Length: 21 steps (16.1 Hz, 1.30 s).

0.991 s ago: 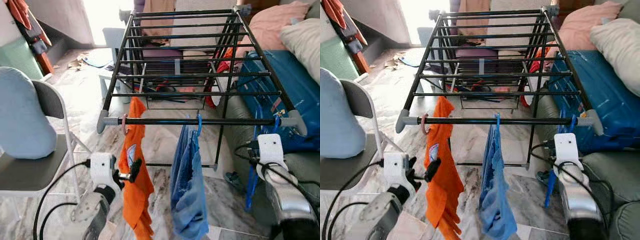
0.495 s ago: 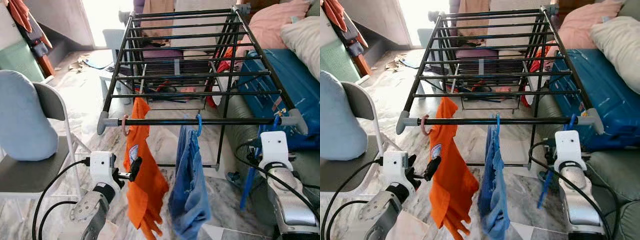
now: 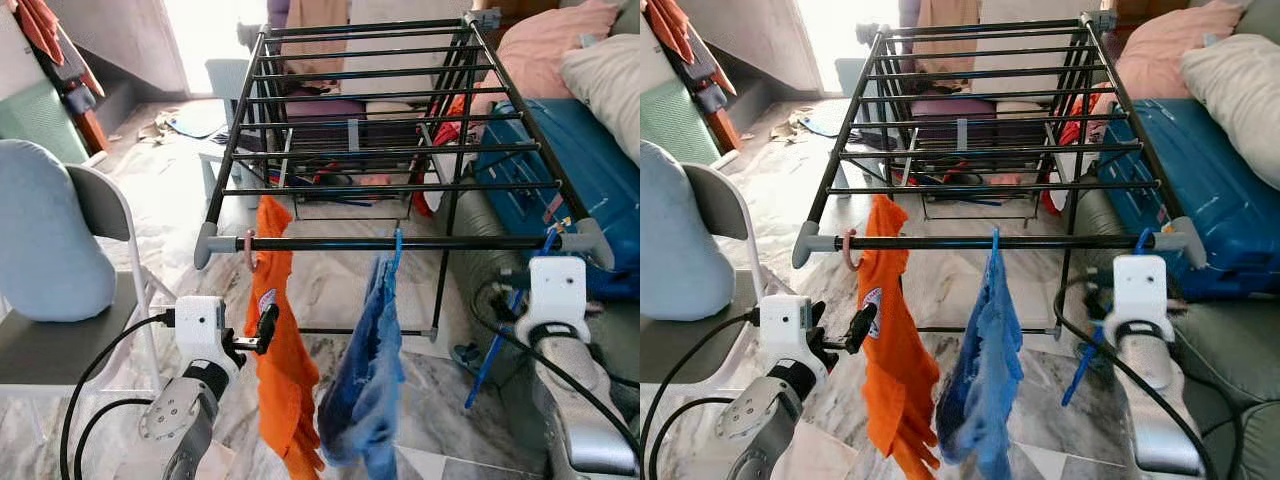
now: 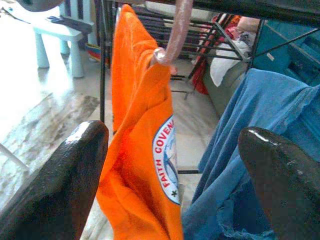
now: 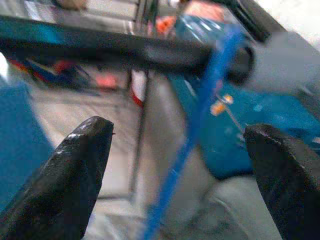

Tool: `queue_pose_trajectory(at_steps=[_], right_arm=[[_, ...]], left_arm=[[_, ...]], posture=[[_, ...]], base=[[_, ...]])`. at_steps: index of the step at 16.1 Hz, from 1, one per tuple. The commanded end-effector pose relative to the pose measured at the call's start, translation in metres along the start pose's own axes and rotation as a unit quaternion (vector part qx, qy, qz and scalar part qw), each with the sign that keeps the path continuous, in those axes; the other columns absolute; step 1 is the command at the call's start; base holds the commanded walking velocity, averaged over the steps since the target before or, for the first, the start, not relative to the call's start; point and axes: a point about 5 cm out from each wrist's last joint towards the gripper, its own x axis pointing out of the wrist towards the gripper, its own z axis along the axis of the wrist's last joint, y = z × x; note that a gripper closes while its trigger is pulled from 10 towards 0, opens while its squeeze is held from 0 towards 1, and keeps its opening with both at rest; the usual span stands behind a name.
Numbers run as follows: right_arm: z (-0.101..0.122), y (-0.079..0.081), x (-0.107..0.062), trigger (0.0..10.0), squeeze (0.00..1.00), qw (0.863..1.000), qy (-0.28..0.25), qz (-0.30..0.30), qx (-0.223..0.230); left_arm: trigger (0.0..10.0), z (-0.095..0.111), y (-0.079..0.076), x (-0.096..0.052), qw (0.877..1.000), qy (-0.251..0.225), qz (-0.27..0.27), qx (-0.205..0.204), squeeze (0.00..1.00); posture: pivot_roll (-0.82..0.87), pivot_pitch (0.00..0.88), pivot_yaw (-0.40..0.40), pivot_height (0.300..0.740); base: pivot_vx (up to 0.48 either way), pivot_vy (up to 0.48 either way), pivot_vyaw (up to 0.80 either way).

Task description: Hang hanger

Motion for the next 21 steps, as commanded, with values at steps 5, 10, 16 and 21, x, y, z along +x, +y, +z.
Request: queue_pose_trajectory(at_steps=[5, 10, 16, 21], right_arm=[[0.015, 0.02, -0.002, 10.0, 0.0, 0.996, -0.049, 0.045, 0.057], [0.015, 0.028, -0.004, 10.0, 0.0, 0.988, -0.045, 0.104, 0.107], [0.012, 0.033, -0.002, 10.0, 0.0, 0.988, -0.028, 0.119, 0.091], [0.015, 0.037, -0.002, 10.0, 0.0, 0.989, -0.032, 0.134, 0.058]], left_arm=[[10.0, 0.003, -0.001, 0.001, 1.0, 0.003, 0.012, 0.007, 0.0], [10.0, 0.005, -0.002, 0.004, 1.0, 0.003, 0.013, 0.008, 0.0], [10.0, 0.003, -0.003, 0.002, 1.0, 0.009, 0.017, 0.005, 0.0], [10.0, 0.004, -0.005, 0.007, 1.0, 0.008, 0.011, 0.009, 0.0]], posture=[[-0.09, 0.0, 0.044, 0.74], [-0.09, 0.0, 0.035, 0.74], [-0.09, 0.001, 0.031, 0.74], [-0.1, 0.0, 0.033, 0.74]], base=[[-0.161, 0.0, 0.0], [-0.319, 0.0, 0.0], [-0.326, 0.0, 0.0], [-0.326, 0.0, 0.0]])
